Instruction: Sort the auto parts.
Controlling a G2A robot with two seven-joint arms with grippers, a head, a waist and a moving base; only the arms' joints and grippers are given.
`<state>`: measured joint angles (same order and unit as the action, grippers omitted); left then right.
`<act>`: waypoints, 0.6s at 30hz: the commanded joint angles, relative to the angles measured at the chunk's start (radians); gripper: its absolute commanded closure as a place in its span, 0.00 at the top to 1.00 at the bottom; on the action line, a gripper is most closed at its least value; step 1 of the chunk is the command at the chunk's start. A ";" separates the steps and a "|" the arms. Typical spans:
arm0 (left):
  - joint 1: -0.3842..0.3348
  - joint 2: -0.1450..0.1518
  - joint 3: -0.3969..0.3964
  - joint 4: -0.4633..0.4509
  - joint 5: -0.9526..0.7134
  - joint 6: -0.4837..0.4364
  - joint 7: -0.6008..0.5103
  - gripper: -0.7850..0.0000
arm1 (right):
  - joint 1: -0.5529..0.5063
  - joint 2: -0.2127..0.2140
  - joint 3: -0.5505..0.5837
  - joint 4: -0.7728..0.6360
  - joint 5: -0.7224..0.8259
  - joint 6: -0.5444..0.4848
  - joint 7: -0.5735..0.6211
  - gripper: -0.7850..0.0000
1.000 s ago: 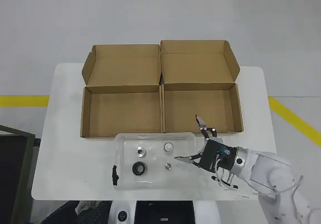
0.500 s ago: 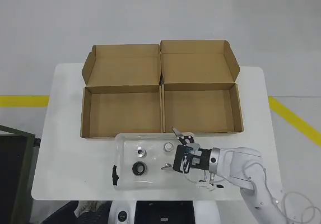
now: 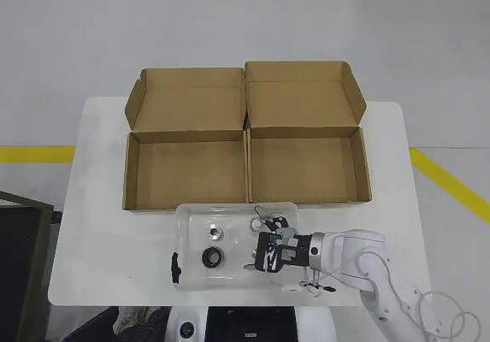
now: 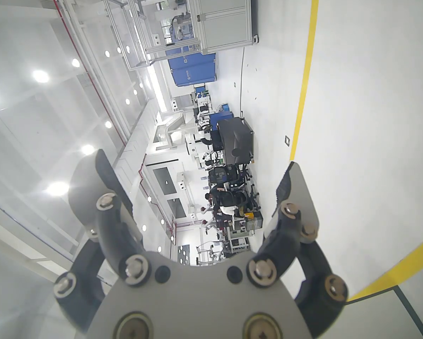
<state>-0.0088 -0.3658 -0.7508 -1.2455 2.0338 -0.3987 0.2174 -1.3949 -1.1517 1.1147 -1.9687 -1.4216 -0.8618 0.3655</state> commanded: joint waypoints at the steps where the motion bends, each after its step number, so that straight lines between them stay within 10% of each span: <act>1: 0.000 0.000 0.000 0.000 0.000 0.000 0.000 1.00 | 0.003 0.001 -0.004 0.006 -0.002 -0.001 -0.001 0.93; 18: 0.000 0.000 0.000 0.000 0.000 0.000 0.000 1.00 | 0.031 0.011 -0.002 0.065 0.011 0.034 0.001 0.72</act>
<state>-0.0088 -0.3658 -0.7508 -1.2455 2.0338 -0.3987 0.2174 -1.3658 -1.1409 1.1127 -1.9079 -1.4114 -0.8312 0.3659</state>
